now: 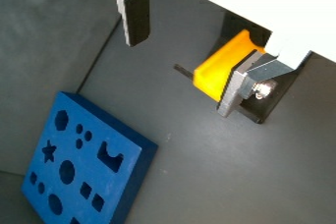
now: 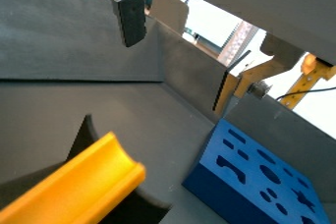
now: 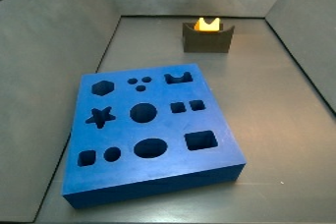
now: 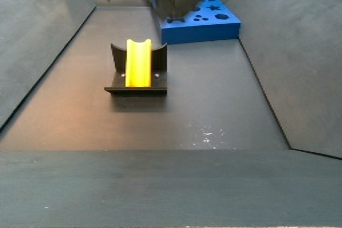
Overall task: Pick up the arch object. Move up. Place the arch object on the fixture. Regrasp the arch object. Move to above the board. Insert the arch object.
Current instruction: Regrasp the arch object.
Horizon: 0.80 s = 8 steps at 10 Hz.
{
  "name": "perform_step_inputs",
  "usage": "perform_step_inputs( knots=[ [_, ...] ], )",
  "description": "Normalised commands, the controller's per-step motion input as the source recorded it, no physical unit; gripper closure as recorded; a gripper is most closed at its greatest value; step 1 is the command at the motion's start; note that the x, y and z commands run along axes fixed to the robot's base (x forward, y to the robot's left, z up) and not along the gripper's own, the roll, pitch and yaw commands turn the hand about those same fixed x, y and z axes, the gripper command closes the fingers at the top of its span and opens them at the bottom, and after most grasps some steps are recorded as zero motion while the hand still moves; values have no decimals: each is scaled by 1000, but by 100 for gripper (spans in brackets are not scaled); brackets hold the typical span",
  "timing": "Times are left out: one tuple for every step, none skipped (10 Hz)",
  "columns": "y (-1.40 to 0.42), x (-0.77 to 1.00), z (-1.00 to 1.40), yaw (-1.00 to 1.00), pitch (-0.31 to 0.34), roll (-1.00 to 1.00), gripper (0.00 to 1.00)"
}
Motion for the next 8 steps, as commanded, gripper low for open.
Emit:
perform_step_inputs(
  knots=[
    [-439, -74, 360, 39, 34, 1000, 0],
    [-345, -64, 236, 39, 33, 1000, 0],
    [-154, -38, 16, 39, 29, 1000, 0],
    [-41, -27, 9, 39, 28, 1000, 0],
    [-25, -30, 35, 40, 28, 1000, 0],
    [-34, -36, 22, 40, 24, 1000, 0],
    [-31, -40, 7, 40, 17, 1000, 0],
    [-25, -42, 8, 41, 11, 1000, 0]
  ],
)
